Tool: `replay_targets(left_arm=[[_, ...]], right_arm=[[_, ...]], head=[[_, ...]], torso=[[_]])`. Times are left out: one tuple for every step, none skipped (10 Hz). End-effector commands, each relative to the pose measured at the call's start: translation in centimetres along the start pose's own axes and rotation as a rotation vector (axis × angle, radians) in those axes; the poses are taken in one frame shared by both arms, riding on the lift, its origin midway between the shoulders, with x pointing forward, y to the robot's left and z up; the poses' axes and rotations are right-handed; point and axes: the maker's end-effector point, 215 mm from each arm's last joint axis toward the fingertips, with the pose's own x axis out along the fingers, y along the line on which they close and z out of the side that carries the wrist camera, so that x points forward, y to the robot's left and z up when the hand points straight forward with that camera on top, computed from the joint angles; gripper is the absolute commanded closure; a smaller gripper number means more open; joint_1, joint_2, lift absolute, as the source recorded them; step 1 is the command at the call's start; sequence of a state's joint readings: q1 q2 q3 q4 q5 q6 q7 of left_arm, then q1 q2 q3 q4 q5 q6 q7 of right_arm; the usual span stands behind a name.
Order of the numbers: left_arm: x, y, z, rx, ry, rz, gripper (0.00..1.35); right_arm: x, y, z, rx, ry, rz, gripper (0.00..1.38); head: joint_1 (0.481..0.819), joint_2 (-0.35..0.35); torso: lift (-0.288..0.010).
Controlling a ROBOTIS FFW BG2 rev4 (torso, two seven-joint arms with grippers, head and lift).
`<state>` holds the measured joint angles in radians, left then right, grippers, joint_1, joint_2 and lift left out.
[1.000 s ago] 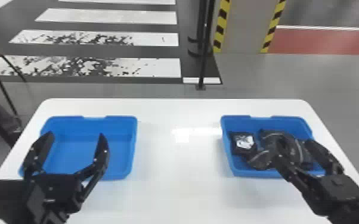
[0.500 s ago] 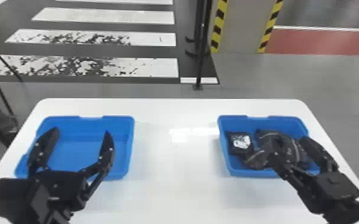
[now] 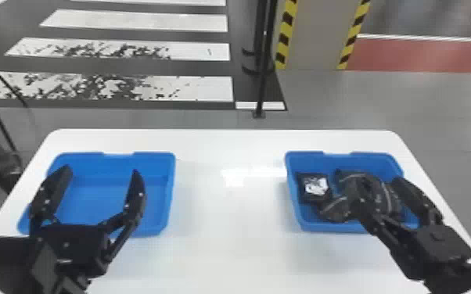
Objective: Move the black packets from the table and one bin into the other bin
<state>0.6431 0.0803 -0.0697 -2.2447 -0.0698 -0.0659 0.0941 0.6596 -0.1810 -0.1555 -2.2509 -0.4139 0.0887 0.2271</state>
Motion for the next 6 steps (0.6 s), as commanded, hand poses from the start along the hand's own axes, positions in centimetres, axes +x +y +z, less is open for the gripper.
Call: replay_targets(left_arm=[[0.1, 0.2, 0.15, 0.001, -0.003, 0.004, 0.15], [0.17, 0.01, 0.25, 0.0, -0.005, 0.0, 0.15], [0.23, -0.12, 0.35, -0.001, -0.008, -0.004, 0.15], [0.23, -0.12, 0.35, -0.001, -0.008, -0.004, 0.15], [0.31, -0.14, 0.51, -0.001, -0.013, -0.005, 0.15], [0.38, -0.2, 0.61, -0.001, -0.015, -0.008, 0.15]], right_arm=[[-0.01, 0.03, 0.05, 0.003, -0.001, 0.0, 0.25], [0.13, 0.41, -0.03, 0.009, 0.0, 0.009, 0.24], [0.14, 0.51, -0.14, 0.011, 0.003, 0.011, 0.24], [0.19, 0.43, -0.06, 0.013, 0.002, 0.01, 0.24], [0.19, 0.43, -0.28, 0.015, 0.009, 0.01, 0.24], [0.21, 0.53, -0.37, 0.017, 0.012, 0.013, 0.24]], head=[[0.695, -0.055], [0.695, -0.051], [0.695, -0.049], [0.695, -0.049], [0.695, -0.049], [0.695, -0.049]], torso=[[-0.11], [-0.11], [-0.11], [-0.11], [-0.11], [-0.11]])
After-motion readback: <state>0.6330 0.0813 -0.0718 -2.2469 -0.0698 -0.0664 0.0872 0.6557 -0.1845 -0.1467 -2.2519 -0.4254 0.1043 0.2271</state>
